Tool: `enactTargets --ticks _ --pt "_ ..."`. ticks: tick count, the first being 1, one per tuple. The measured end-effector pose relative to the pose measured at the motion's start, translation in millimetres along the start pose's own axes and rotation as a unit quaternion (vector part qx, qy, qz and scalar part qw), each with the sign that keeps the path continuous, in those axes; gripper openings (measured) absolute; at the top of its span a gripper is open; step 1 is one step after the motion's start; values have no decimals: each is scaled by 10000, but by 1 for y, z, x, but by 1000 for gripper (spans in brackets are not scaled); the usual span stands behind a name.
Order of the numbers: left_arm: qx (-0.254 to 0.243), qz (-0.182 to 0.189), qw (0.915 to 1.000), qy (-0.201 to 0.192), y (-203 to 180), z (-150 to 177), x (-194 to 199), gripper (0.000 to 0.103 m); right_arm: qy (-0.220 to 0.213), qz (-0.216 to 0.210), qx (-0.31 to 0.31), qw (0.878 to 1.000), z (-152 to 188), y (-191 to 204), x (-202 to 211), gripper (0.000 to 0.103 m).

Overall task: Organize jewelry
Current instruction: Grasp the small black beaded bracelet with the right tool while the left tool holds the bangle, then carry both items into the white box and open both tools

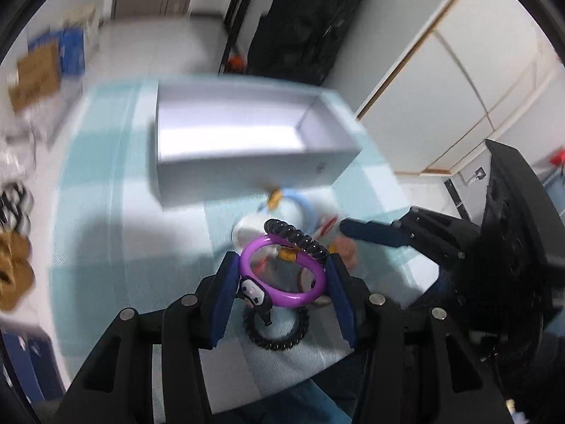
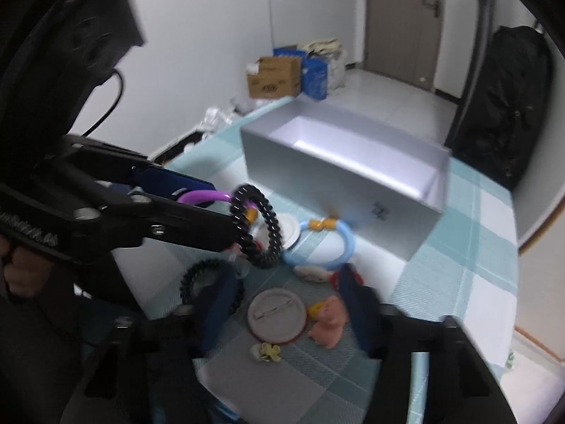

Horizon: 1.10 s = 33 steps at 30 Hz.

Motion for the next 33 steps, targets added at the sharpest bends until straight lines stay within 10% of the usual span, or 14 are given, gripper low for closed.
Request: enactTargets --ticks 2,17,33 --pt "127 337 9993 68 2 -3 -1 44 99 -242 -32 9997 1 -1 -6 9" --pt "244 392 9989 -26 5 -8 5 44 -193 -829 -1216 9889 5 -45 8 8" --pt "411 -168 9925 -1136 6 -32 47 44 -1118 -947 -1360 9798 -12 -56 63 8"
Point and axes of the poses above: each gripper's, at about its wrist camera, not at the fingertips, and x roughly against the way its jaws point, y to its left, z to its underside, the point moved 3 cm from there along -x, roughly the way its jaws point, and after that the axes turned 9 degrees about y, right-handed, at the moved point
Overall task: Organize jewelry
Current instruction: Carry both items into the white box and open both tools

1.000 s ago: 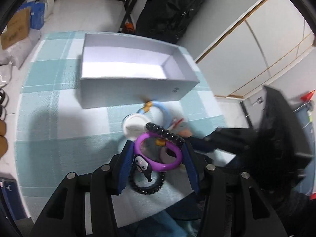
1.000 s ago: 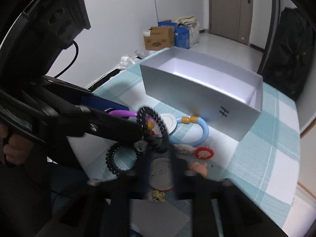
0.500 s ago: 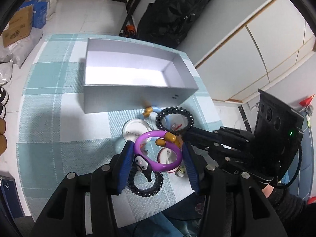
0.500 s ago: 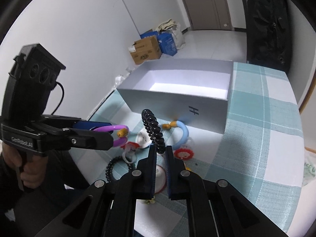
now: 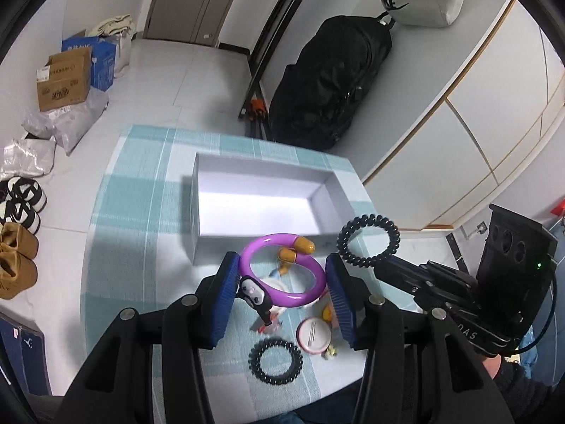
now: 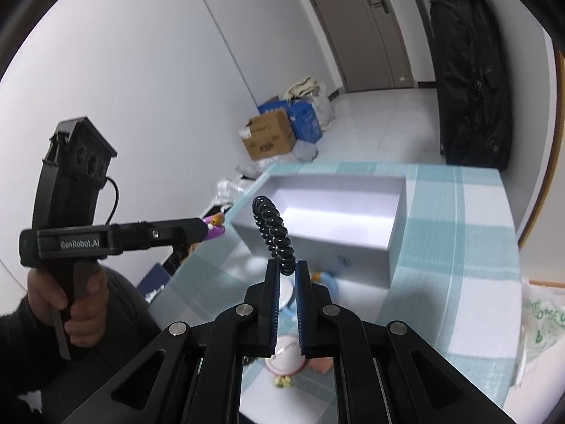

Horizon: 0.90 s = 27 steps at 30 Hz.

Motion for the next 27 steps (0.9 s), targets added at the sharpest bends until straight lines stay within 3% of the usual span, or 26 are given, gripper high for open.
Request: enactTargets --ticks 13,27 --pt "-189 -148 9995 -199 -5 -52 -15 44 -230 -11 98 9997 -45 -20 1 8" --pt "-38 -94 9998 150 17 -70 -59 44 184 193 174 9995 -59 -45 -45 8"
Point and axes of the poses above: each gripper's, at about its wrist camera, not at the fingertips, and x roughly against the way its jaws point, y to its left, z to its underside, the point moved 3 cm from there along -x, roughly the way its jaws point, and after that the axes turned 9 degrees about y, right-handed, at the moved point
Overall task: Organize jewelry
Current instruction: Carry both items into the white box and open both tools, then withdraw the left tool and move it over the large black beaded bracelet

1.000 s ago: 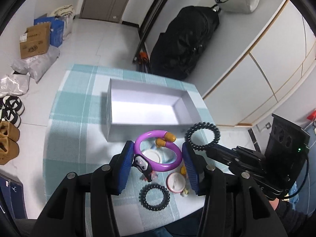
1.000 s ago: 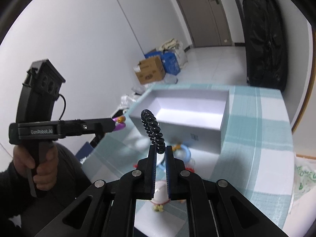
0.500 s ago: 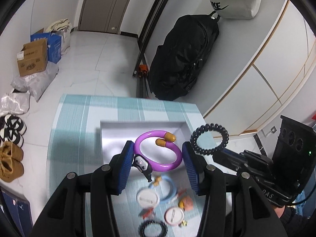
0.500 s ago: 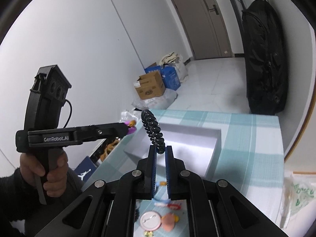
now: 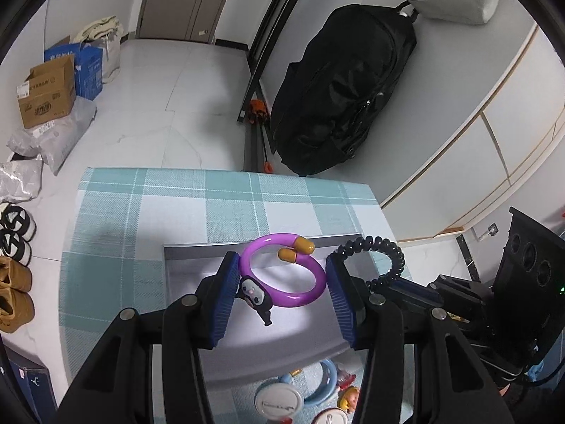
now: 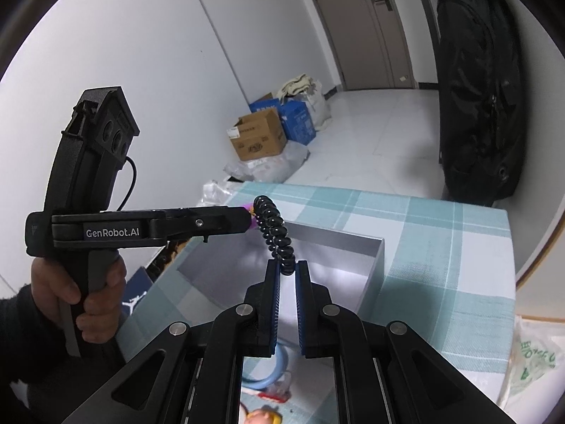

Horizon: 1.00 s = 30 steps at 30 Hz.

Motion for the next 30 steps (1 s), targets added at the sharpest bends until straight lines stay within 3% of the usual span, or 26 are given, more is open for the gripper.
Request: enactTargets --ticks 4,6,7,9,15,21,30 --pt "74 105 9998 136 3 -3 -6 47 43 113 142 9998 0 -1 -5 11" --pt "162 186 9993 278 3 -5 -9 60 6 203 199 9996 1 -2 -5 15" --pt "218 207 9991 304 5 -4 -9 69 -11 204 215 9996 1 -2 -5 31" --pt "270 266 9990 232 6 -4 -5 73 -76 271 178 9994 1 -4 -2 57" --pt "96 53 9998 160 -4 2 1 74 -433 222 133 9987 1 -3 17 62" --pt "-158 -290 9994 -72 -16 9 14 74 -439 247 115 9987 4 1 18 69" --pt "-108 -543 9972 -510 -18 28 39 74 -610 375 39 9974 17 10 33 83"
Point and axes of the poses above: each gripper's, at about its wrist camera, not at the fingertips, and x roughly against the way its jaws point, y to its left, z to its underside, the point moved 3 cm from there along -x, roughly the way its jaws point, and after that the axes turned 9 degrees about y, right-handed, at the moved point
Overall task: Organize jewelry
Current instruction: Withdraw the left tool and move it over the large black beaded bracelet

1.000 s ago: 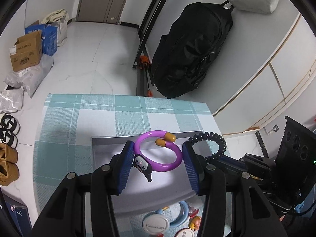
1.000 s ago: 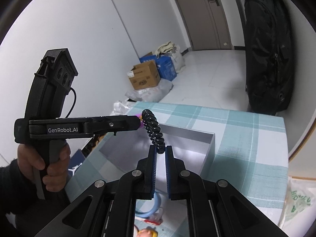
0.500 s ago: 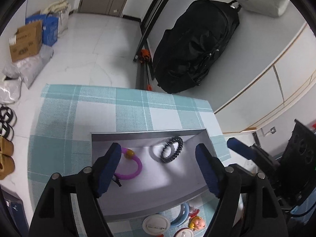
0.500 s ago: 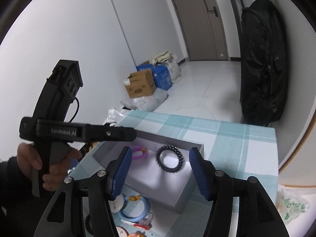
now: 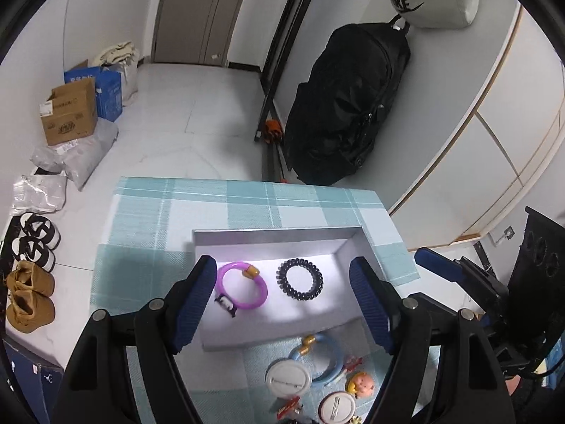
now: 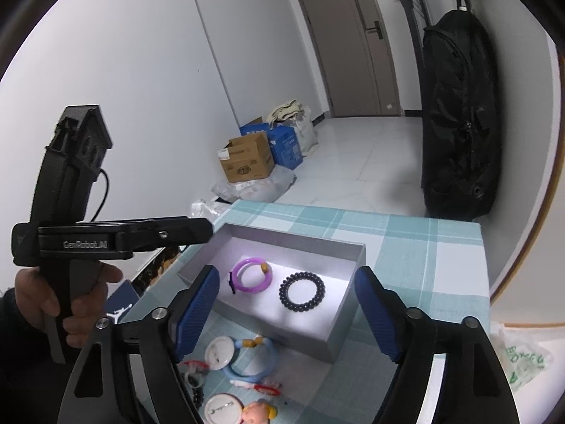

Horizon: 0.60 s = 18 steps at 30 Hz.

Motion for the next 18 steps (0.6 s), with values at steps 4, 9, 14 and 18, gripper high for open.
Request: enactTargets --ticks 4,9,14,18 --pt "43 -181 9998 -94 1 12 7 74 -17 60 -61 10000 7 3 6 86" --pt "50 -424 9990 -129 1 32 15 74 13 225 -43 9997 15 10 12 96" --pt "-23 -638 9979 71 4 51 12 74 6 349 -14 9994 23 16 17 101" --pt "-198 -689 9969 332 0 68 4 74 32 454 -25 9990 30 17 21 103"
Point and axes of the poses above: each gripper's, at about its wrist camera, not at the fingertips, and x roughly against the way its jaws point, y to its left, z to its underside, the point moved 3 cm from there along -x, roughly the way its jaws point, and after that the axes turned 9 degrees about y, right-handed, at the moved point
